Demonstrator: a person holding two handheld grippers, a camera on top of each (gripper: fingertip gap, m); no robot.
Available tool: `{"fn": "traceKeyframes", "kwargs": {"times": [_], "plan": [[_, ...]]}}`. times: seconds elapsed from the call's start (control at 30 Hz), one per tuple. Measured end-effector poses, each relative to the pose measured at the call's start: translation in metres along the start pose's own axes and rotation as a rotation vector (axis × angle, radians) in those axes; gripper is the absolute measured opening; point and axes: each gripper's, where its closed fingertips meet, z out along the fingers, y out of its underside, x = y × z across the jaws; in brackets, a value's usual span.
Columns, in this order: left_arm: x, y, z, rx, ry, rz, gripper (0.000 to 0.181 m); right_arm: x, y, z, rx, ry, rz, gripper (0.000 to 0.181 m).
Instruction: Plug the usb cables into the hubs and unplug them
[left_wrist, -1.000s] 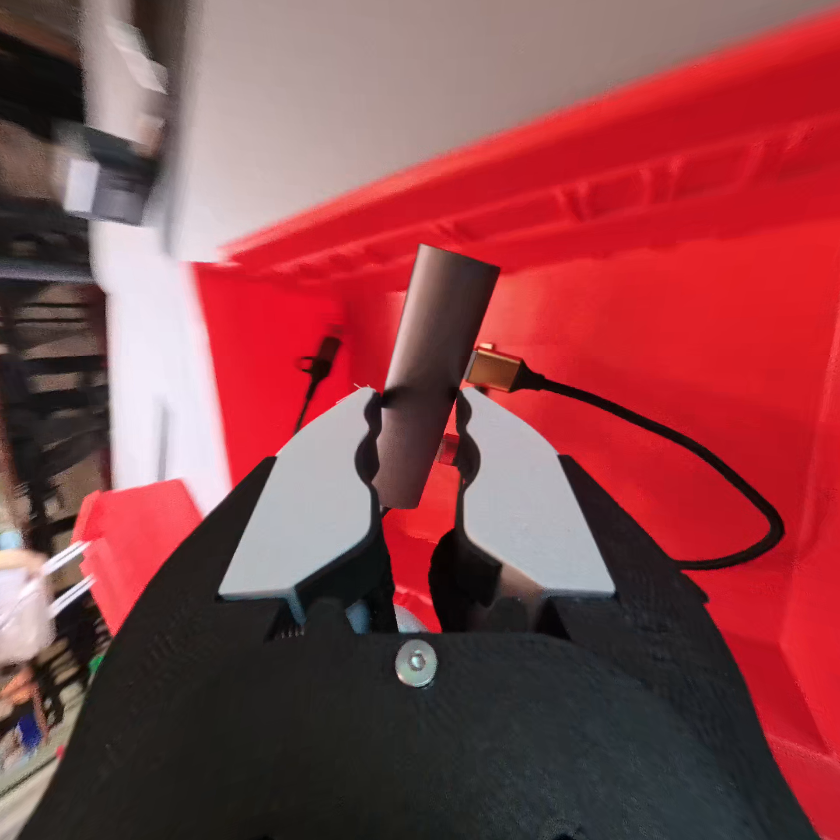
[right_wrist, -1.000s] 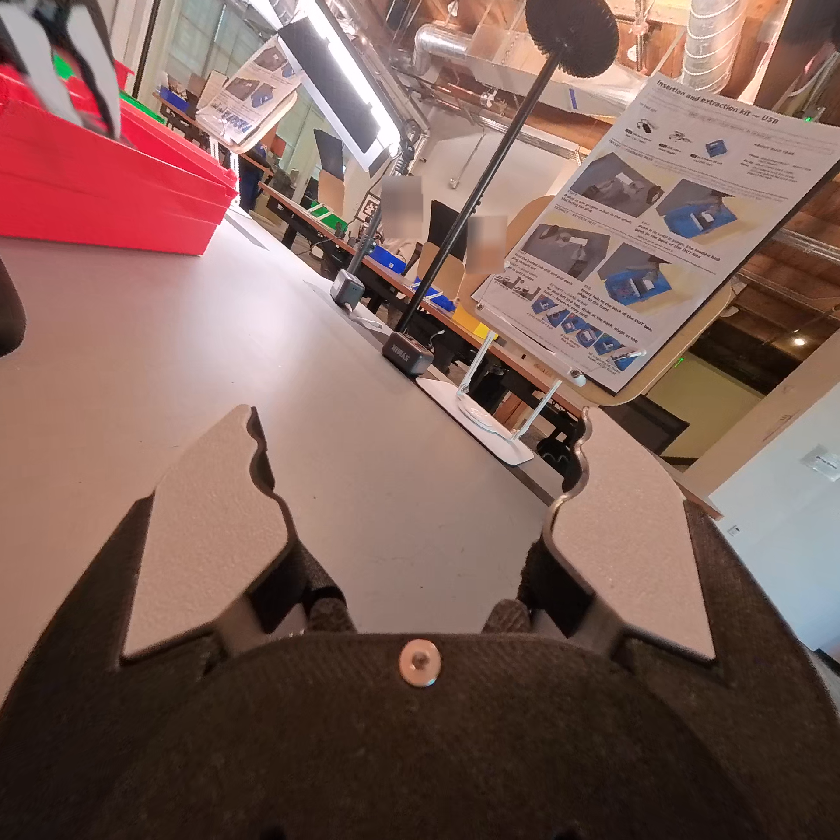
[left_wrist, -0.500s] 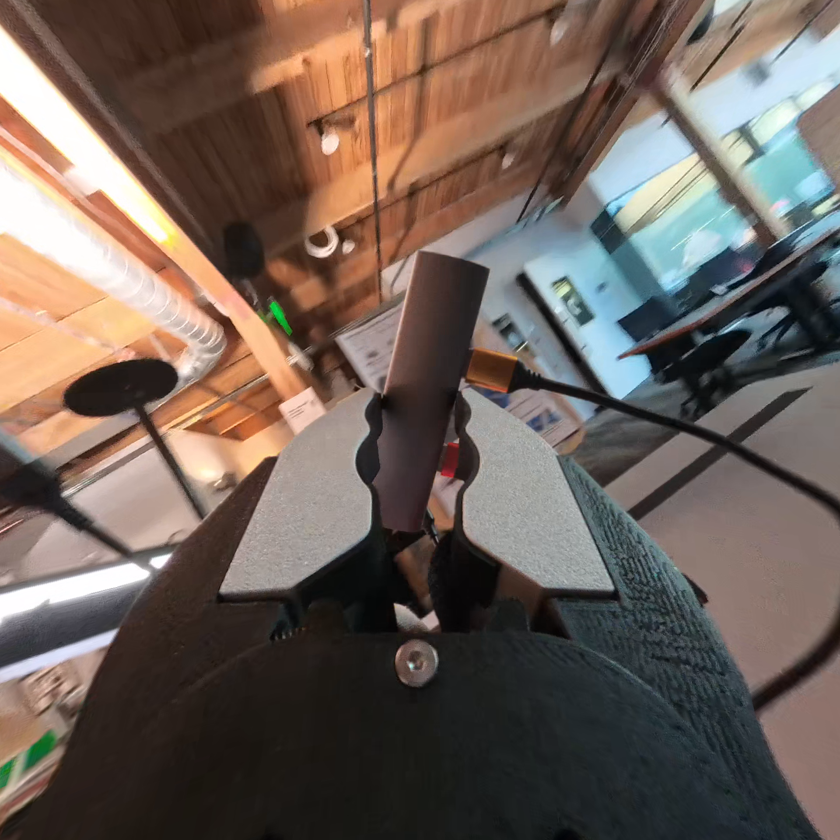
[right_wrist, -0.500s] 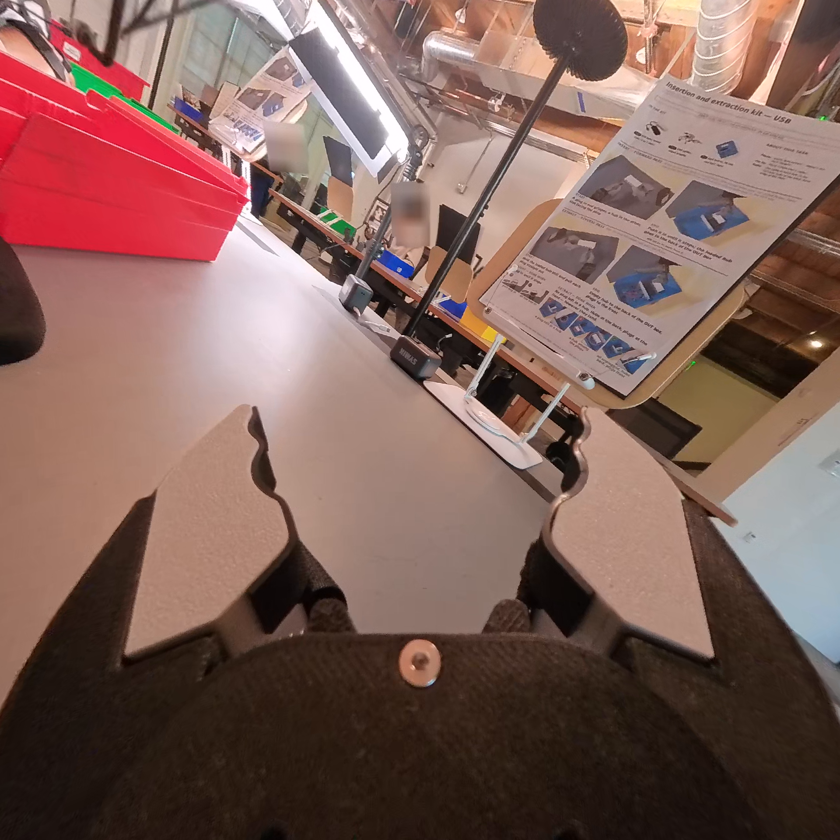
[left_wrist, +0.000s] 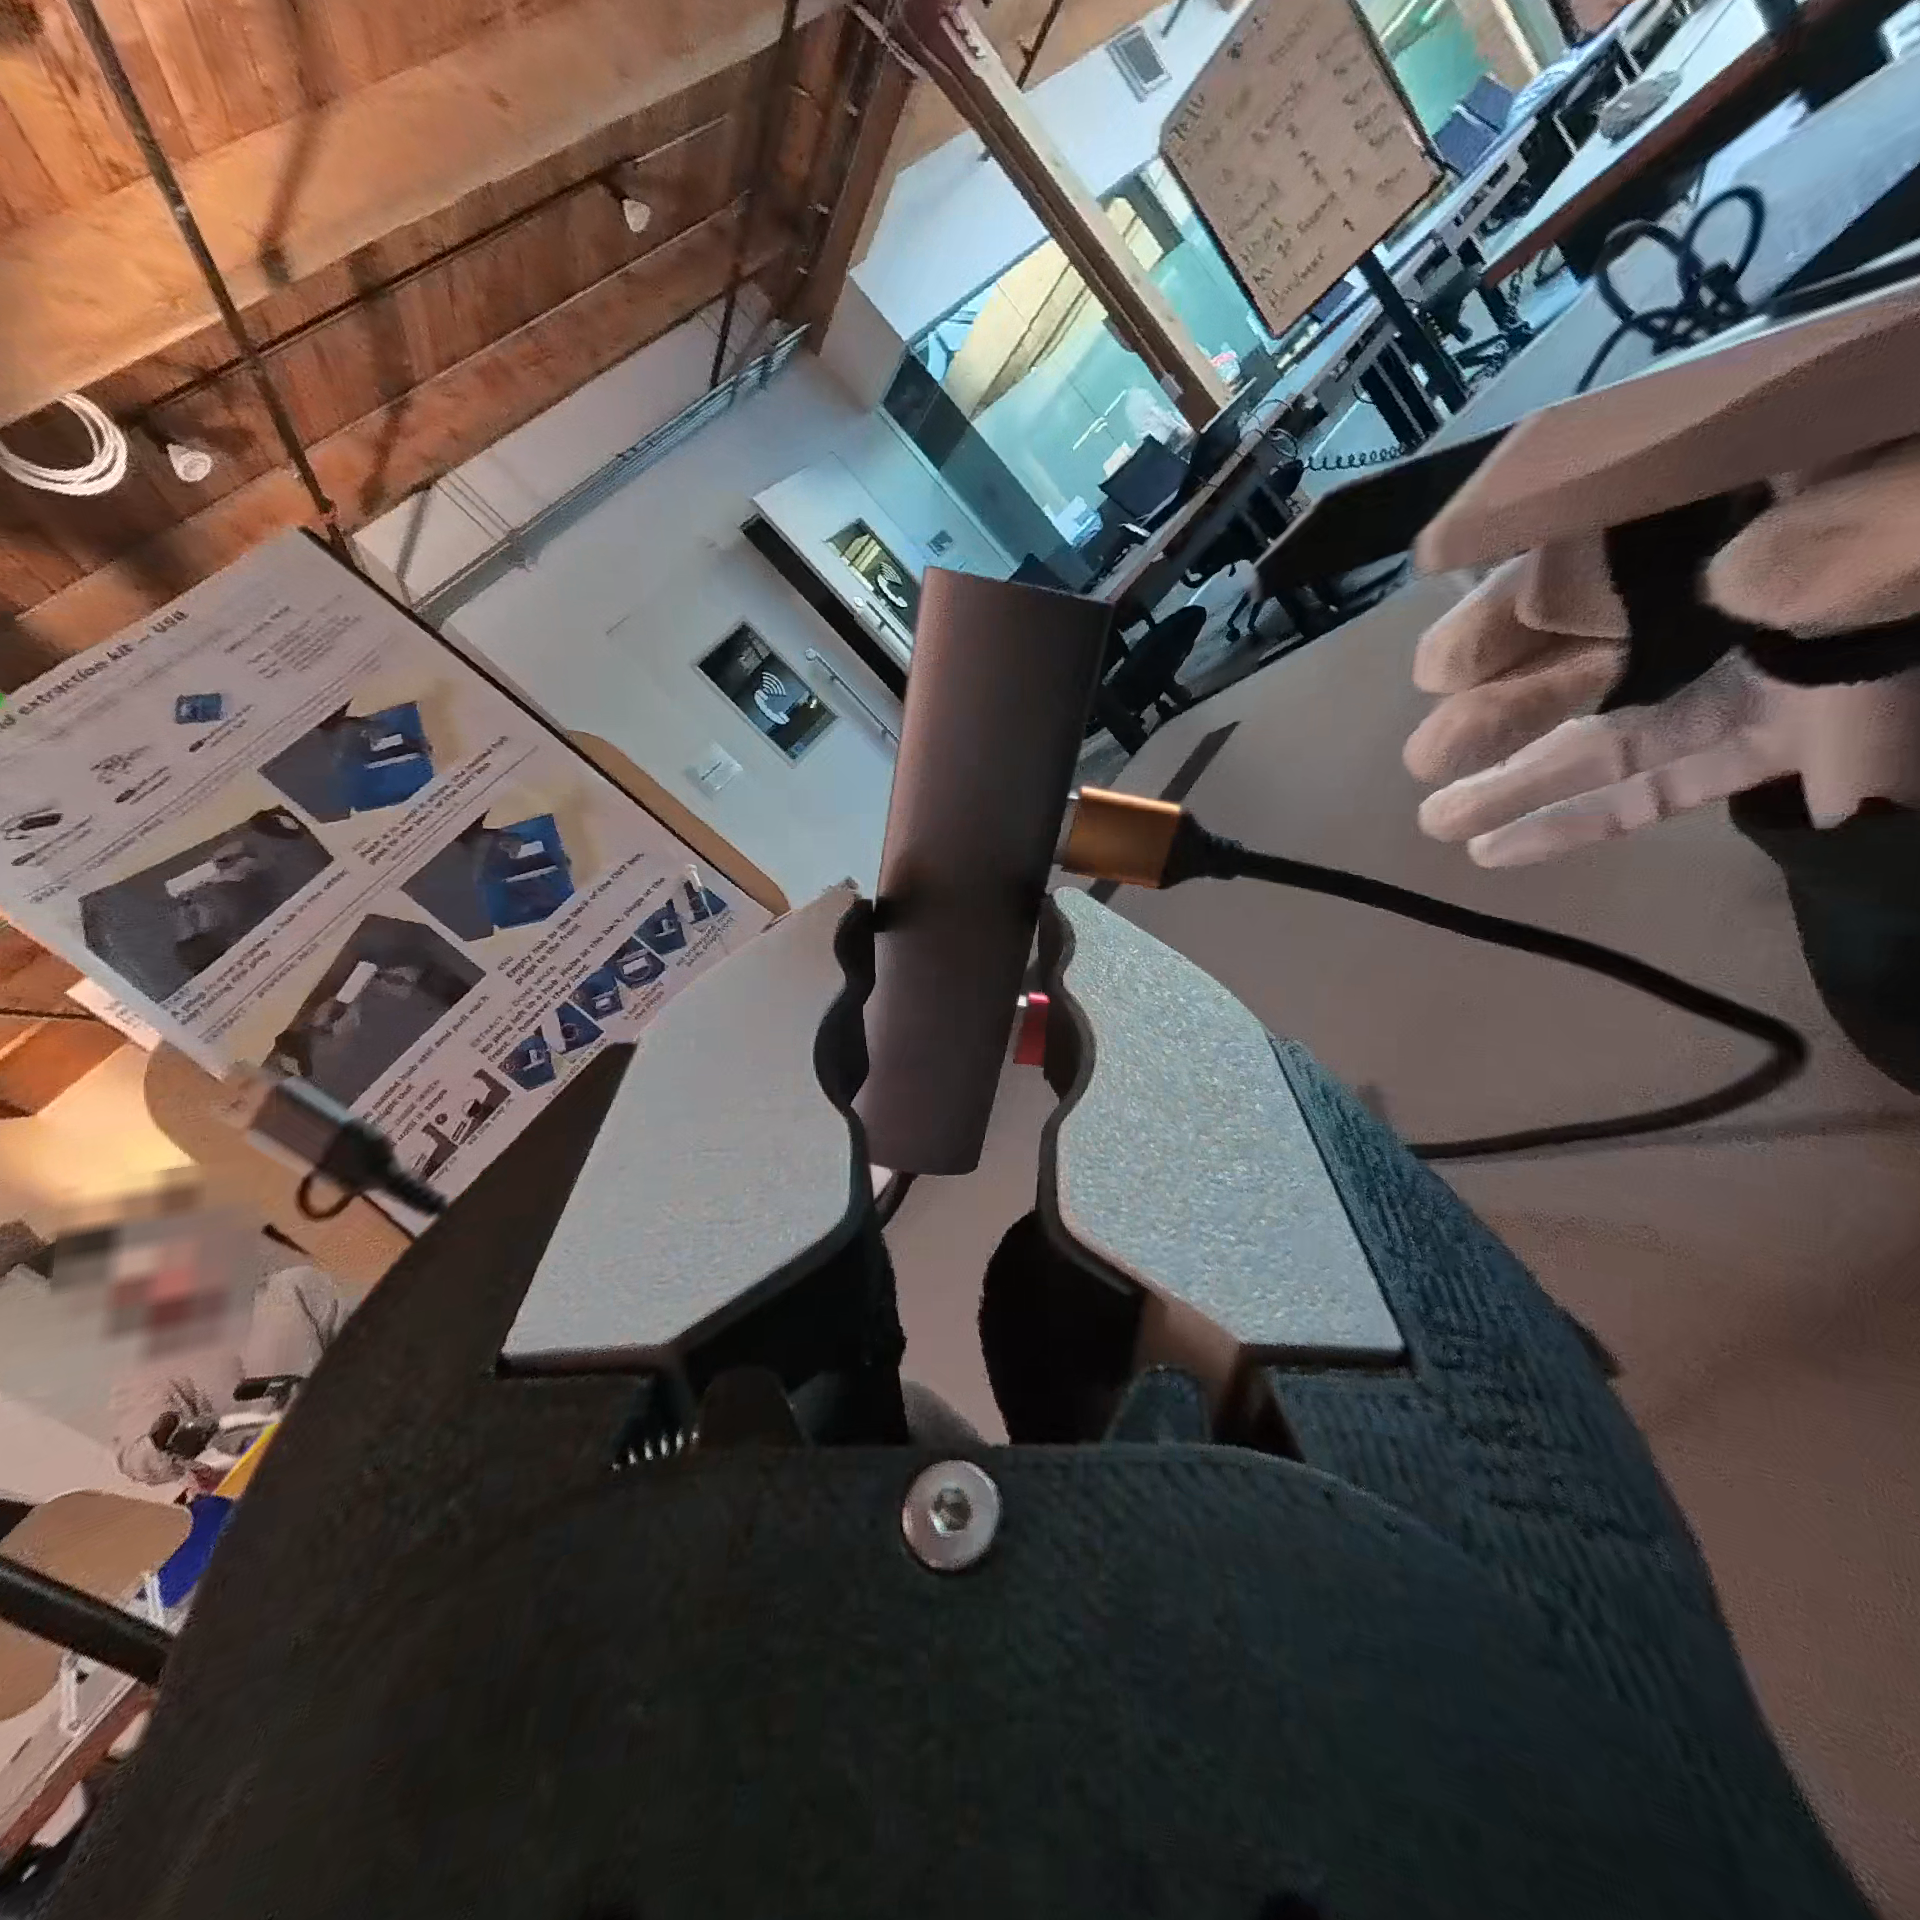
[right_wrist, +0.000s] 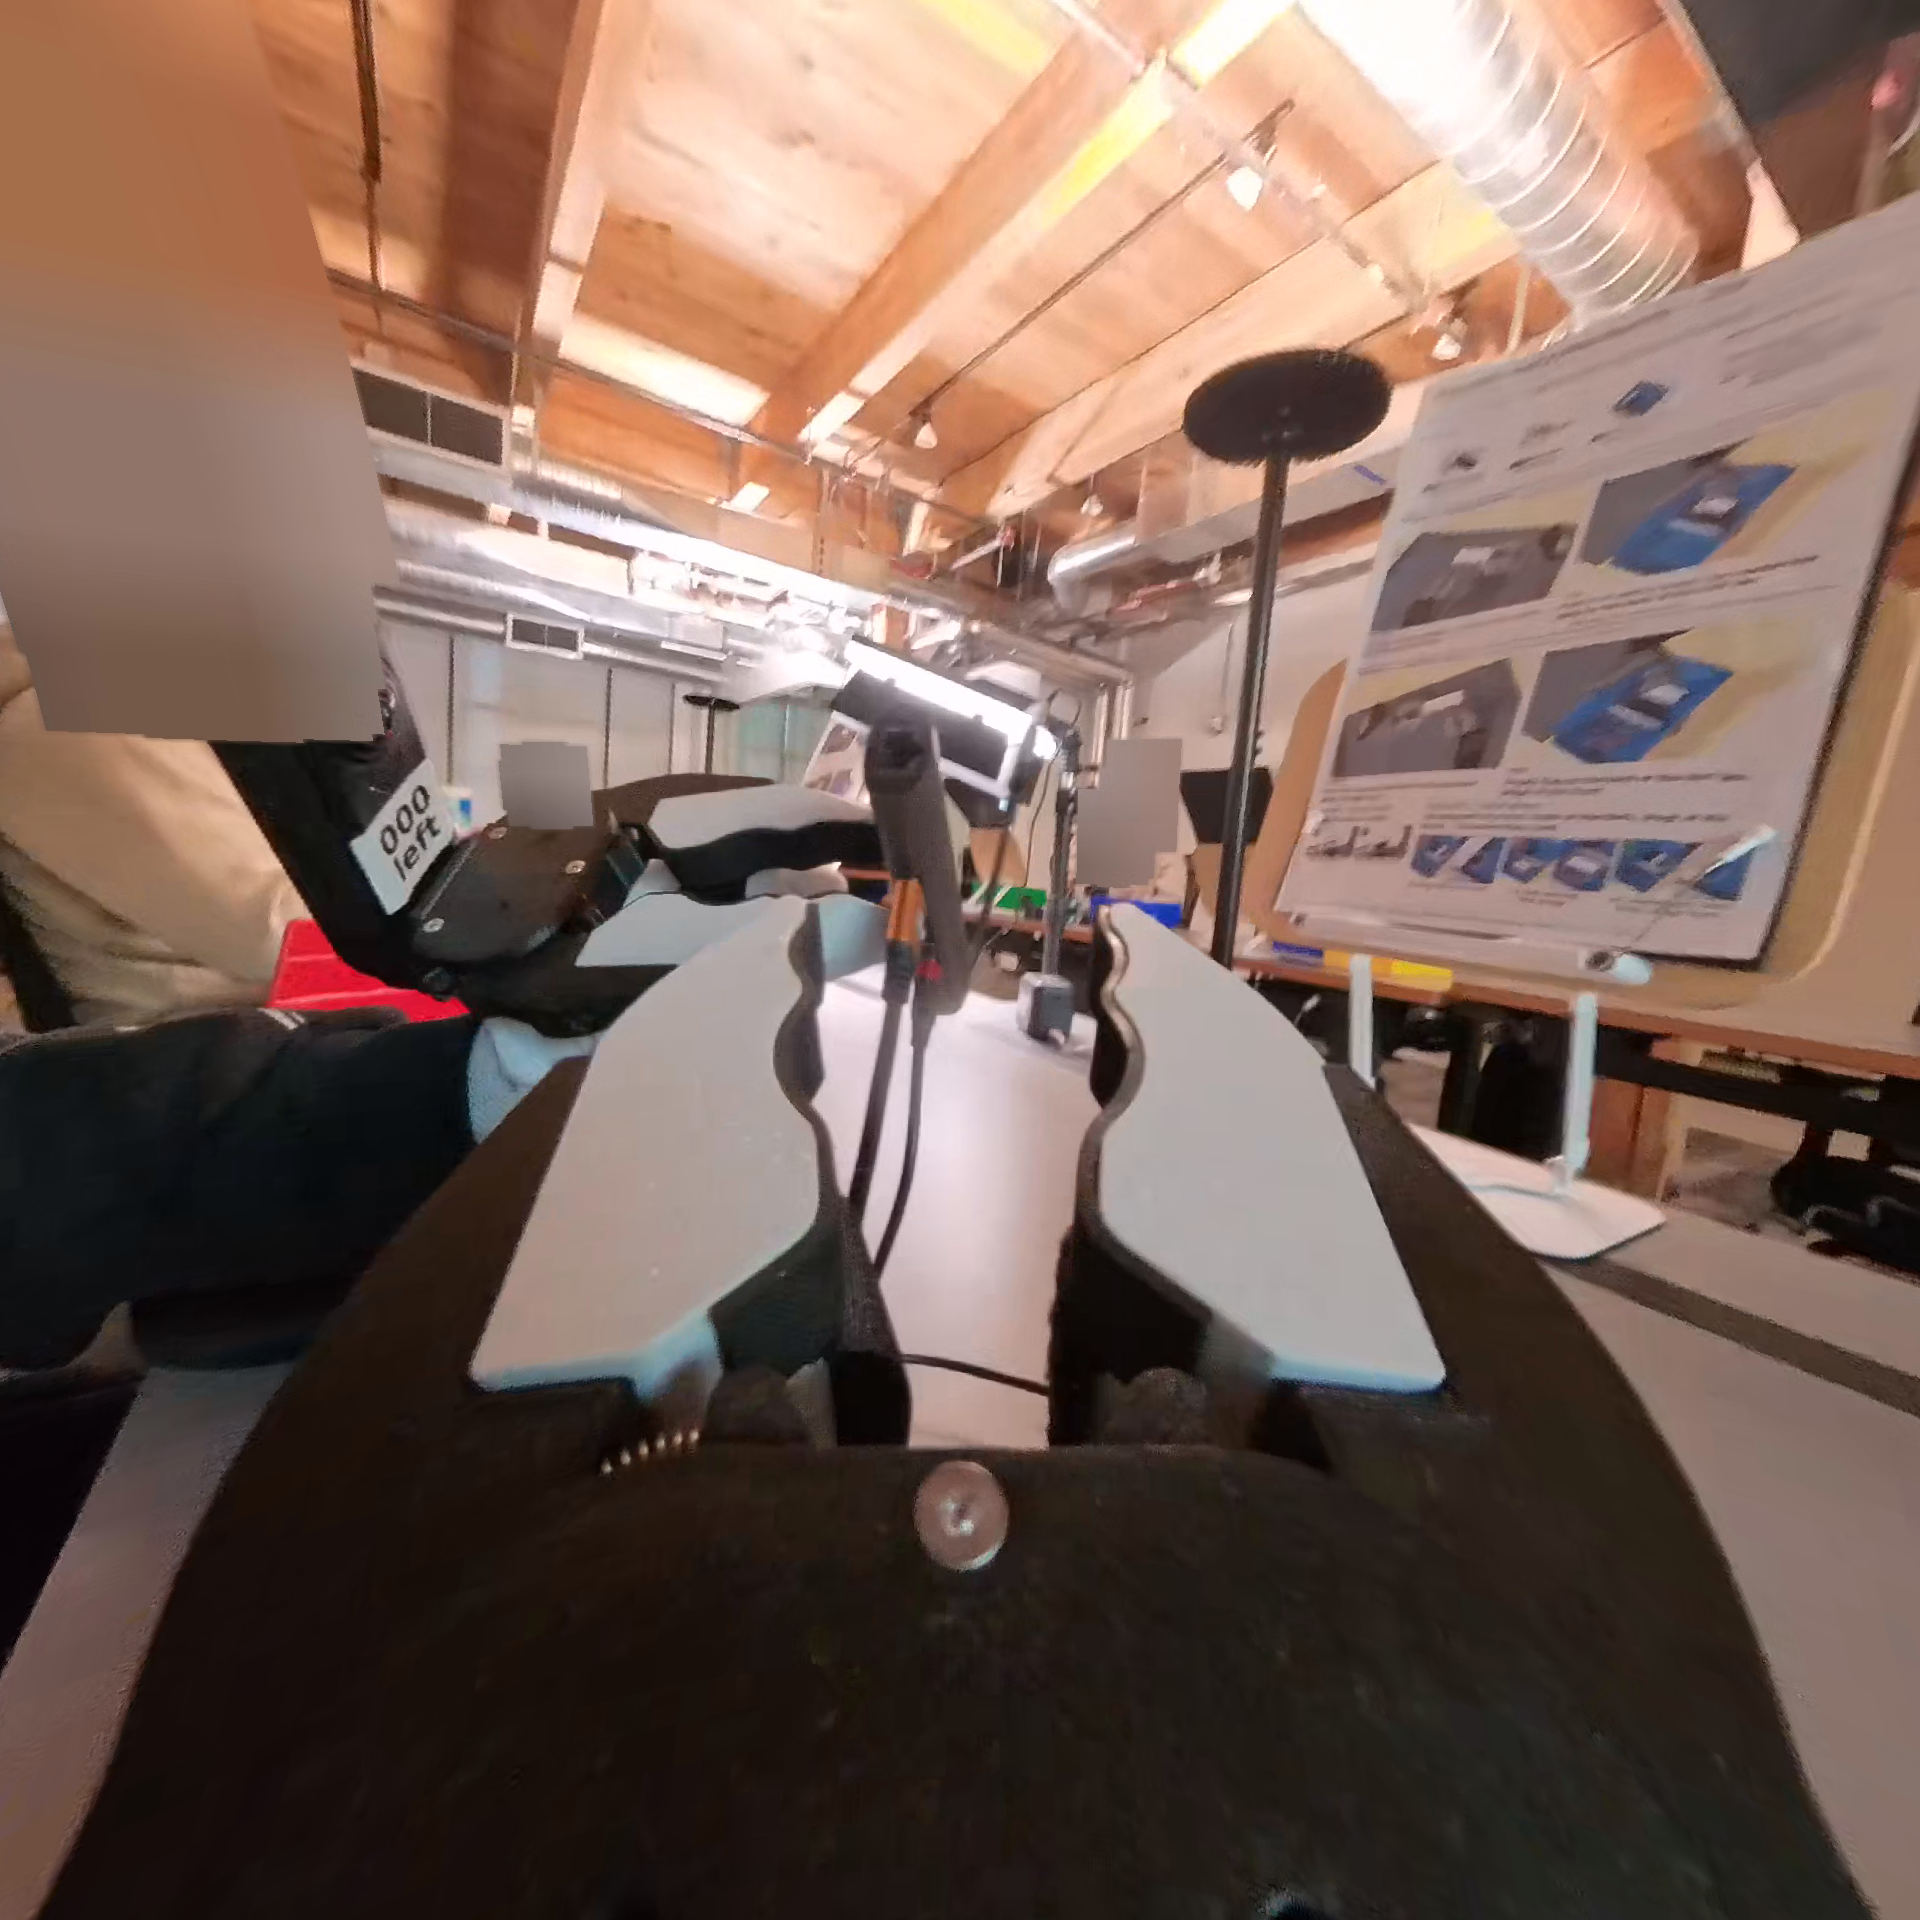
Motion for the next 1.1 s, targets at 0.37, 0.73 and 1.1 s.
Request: {"fn": "traceKeyframes", "kwargs": {"times": [0.37, 0.73, 1.1], "plan": [[0.031, 0.008, 0.0, 0.026, 0.159, -0.094, 0.029, -0.014, 0.047, 0.023, -0.246, 0.011, -0.075, 0.01], [0.055, 0.01, -0.019, 0.206, 0.526, -0.157, 0.052, -0.037, 0.054, 0.017, -0.341, -0.01, -0.702, 0.006], [0.054, -0.004, -0.016, 0.273, 0.291, 0.052, 0.041, -0.065, 0.036, 0.02, -0.21, 0.009, -0.965, 0.006]]}}
